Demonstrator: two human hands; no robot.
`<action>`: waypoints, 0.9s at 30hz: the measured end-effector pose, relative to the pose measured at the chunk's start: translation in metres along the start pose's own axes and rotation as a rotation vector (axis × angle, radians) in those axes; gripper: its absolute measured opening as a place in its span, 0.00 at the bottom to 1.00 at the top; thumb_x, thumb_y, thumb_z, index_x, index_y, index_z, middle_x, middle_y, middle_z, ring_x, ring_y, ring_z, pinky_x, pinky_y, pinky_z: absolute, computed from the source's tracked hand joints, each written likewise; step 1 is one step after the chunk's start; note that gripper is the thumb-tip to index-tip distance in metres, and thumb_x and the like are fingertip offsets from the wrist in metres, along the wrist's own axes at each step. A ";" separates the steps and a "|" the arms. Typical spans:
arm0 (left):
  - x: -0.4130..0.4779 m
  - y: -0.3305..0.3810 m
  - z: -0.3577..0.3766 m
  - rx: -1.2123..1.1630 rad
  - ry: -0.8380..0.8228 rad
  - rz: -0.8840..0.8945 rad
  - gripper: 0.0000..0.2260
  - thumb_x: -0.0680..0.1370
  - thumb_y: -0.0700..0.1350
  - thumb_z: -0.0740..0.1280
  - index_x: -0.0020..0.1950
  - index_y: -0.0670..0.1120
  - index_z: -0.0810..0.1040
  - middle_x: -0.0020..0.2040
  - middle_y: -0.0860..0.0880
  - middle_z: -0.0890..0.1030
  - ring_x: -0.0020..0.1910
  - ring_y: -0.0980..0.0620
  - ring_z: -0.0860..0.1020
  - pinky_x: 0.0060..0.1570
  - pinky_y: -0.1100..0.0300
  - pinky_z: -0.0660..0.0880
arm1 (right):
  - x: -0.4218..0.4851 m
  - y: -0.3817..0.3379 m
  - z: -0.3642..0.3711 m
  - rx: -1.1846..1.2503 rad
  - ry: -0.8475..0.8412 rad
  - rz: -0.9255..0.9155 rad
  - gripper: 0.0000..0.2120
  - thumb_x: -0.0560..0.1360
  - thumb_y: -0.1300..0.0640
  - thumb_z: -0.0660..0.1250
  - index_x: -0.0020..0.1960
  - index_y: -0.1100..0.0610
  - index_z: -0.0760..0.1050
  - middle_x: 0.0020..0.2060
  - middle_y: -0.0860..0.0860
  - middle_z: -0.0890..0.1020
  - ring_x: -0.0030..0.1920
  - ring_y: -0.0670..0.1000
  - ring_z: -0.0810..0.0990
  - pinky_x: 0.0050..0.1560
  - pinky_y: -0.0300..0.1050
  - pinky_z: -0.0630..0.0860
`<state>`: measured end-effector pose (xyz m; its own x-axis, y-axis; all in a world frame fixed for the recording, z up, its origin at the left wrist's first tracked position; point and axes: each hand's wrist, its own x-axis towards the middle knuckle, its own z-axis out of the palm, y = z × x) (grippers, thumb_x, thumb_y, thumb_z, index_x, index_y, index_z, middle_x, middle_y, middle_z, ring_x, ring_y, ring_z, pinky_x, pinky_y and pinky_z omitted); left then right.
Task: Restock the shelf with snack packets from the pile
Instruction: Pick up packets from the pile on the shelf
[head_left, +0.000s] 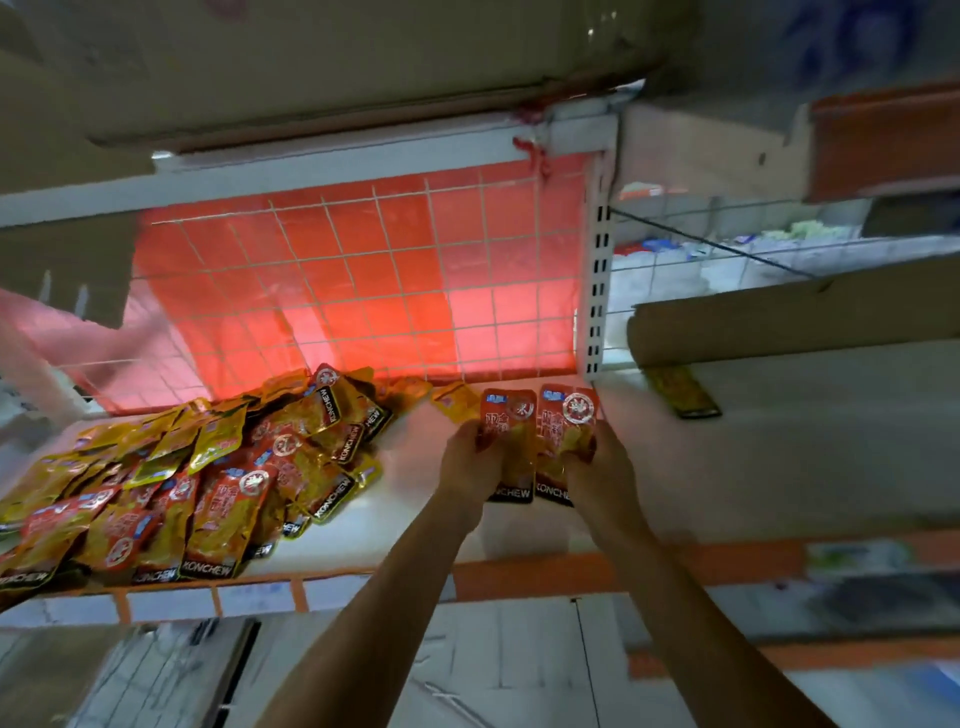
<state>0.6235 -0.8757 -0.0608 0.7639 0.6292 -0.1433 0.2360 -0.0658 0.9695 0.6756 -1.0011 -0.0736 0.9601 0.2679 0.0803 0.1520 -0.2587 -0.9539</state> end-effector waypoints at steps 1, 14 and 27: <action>-0.004 0.003 0.018 -0.017 -0.018 -0.009 0.10 0.78 0.39 0.64 0.58 0.42 0.78 0.52 0.40 0.82 0.50 0.39 0.81 0.52 0.43 0.79 | 0.001 0.005 -0.017 -0.017 0.028 0.003 0.09 0.79 0.58 0.61 0.58 0.51 0.70 0.44 0.44 0.76 0.40 0.38 0.75 0.34 0.30 0.67; -0.089 0.039 0.249 -0.116 -0.286 -0.072 0.04 0.78 0.47 0.67 0.52 0.49 0.77 0.48 0.46 0.84 0.46 0.46 0.83 0.52 0.49 0.80 | -0.003 0.071 -0.257 -0.125 0.274 0.019 0.05 0.79 0.59 0.58 0.47 0.55 0.71 0.36 0.48 0.77 0.34 0.47 0.77 0.26 0.28 0.68; -0.132 0.069 0.422 -0.017 -0.498 0.008 0.05 0.77 0.50 0.68 0.47 0.49 0.79 0.47 0.44 0.84 0.47 0.44 0.83 0.54 0.42 0.79 | -0.004 0.121 -0.415 -0.115 0.506 0.155 0.09 0.80 0.57 0.58 0.55 0.56 0.74 0.41 0.49 0.77 0.39 0.46 0.75 0.36 0.36 0.67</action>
<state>0.7928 -1.2901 -0.0589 0.9607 0.1826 -0.2091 0.2221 -0.0536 0.9736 0.7879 -1.4183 -0.0690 0.9622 -0.2543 0.0976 -0.0027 -0.3674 -0.9301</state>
